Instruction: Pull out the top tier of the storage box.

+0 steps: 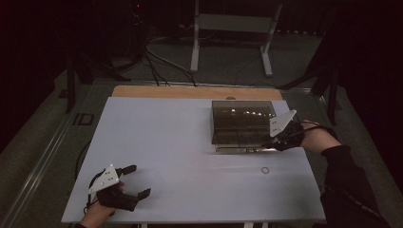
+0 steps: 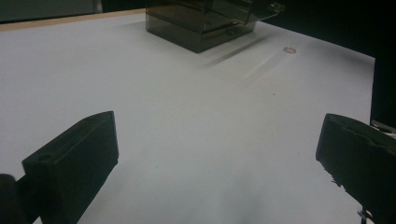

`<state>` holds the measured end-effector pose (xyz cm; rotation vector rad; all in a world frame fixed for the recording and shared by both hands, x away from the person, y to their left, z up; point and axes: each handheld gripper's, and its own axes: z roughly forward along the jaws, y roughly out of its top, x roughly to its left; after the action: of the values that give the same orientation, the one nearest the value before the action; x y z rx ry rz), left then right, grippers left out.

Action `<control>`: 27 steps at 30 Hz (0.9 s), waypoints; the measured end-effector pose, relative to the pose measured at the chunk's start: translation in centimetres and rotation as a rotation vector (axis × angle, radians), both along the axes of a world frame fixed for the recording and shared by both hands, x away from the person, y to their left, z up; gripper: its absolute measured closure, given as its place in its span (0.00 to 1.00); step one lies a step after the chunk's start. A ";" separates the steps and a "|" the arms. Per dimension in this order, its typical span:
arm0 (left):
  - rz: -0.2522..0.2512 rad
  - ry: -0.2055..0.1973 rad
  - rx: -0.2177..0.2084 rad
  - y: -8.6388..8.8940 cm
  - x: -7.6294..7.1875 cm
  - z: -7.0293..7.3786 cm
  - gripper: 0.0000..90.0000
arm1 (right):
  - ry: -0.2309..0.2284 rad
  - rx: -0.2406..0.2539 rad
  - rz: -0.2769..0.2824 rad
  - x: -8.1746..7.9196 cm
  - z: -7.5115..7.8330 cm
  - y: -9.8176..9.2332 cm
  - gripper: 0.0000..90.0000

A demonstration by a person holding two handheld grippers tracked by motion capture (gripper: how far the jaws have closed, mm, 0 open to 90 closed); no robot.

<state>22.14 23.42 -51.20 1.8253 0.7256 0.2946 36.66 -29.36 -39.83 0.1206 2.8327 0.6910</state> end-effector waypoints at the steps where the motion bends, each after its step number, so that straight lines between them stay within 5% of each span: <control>1: 0.001 -0.001 -0.003 0.0 0.0 0.0 0.00 | -0.015 0.016 0.002 -0.1 0.1 -0.1 0.78; 7: 0.001 0.000 -0.005 0.0 0.0 0.0 0.00 | 0.012 0.162 -0.129 -0.3 1.0 -0.1 0.65; 12: -0.003 0.005 0.001 -0.1 0.0 0.0 0.00 | 0.069 0.296 -0.262 -0.5 1.3 0.4 0.34; 14: -0.004 0.000 -0.004 -0.1 0.0 0.0 0.00 | 0.067 0.322 -0.272 -0.7 1.2 0.6 0.27; 15: -0.005 0.001 0.003 0.0 0.0 0.0 0.00 | 0.082 0.361 -0.291 -0.8 1.0 0.7 0.15; 21: -0.006 0.000 -0.002 0.0 0.0 0.0 0.00 | 0.117 0.446 -0.364 -1.1 0.8 1.0 0.08; 23: -0.006 0.001 0.001 0.0 0.0 0.0 0.00 | 0.098 0.485 -0.366 -1.6 0.9 1.2 0.06; 27: -0.007 0.001 0.000 0.0 0.0 0.0 0.00 | 0.073 0.487 -0.367 -2.5 0.8 1.6 0.03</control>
<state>22.09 23.38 -51.19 1.8276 0.7198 0.2894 34.15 -27.75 -39.00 0.7331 2.5349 1.2802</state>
